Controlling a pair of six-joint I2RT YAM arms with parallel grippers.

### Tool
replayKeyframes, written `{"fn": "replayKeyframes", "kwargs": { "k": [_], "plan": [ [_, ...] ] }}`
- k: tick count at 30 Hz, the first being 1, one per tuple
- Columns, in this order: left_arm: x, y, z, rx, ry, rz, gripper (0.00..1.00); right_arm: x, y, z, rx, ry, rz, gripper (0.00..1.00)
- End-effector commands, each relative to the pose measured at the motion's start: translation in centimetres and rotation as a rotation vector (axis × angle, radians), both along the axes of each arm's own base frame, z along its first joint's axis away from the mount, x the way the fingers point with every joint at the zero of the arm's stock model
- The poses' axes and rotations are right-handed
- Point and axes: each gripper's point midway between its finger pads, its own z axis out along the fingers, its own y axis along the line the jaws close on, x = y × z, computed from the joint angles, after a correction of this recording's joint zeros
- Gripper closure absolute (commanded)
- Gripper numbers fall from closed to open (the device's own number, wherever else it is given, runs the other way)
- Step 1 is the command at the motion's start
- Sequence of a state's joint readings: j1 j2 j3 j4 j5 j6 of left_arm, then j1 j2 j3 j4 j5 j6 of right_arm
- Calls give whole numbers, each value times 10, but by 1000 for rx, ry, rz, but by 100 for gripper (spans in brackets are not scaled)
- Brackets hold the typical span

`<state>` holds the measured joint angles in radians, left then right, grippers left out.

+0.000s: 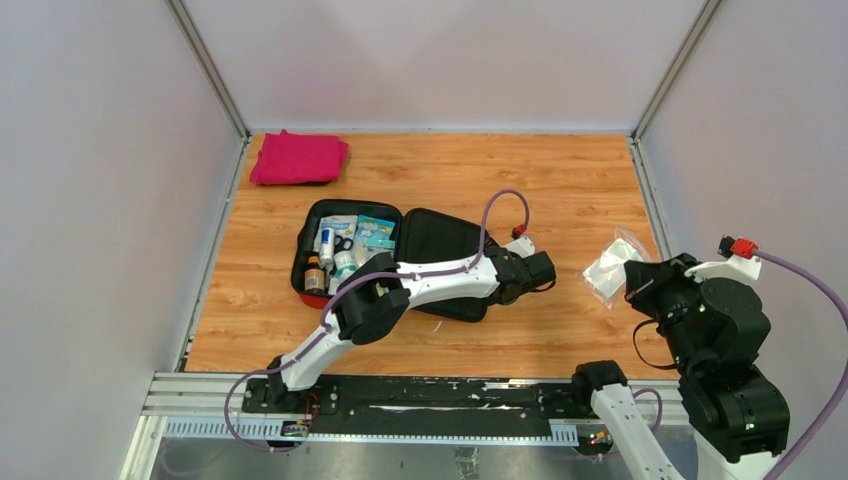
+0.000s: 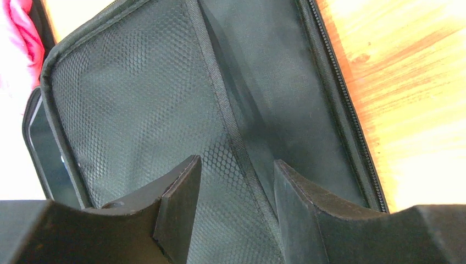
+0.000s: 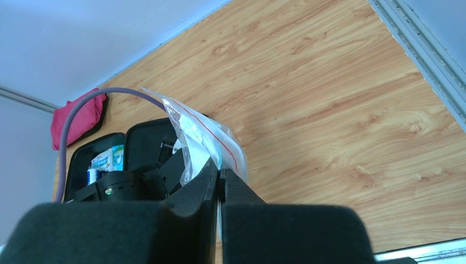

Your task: Organize the medicine kit

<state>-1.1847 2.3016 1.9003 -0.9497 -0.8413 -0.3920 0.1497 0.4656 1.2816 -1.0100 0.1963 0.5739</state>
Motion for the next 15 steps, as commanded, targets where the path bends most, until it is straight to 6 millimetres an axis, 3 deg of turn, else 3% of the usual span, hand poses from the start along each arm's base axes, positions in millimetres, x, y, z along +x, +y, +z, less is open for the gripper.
{"fn": "replayKeyframes", "kwargs": {
  "k": [1,5,15],
  "plan": [
    [5,2,-2,46,-40,5,44,2,5,-3,12,15,18,100],
    [5,2,-6,56,-40,6,46,3,7,-3,16,19,32,100],
    [6,8,-6,78,-57,12,72,6,13,-6,33,19,53,100]
  ]
}}
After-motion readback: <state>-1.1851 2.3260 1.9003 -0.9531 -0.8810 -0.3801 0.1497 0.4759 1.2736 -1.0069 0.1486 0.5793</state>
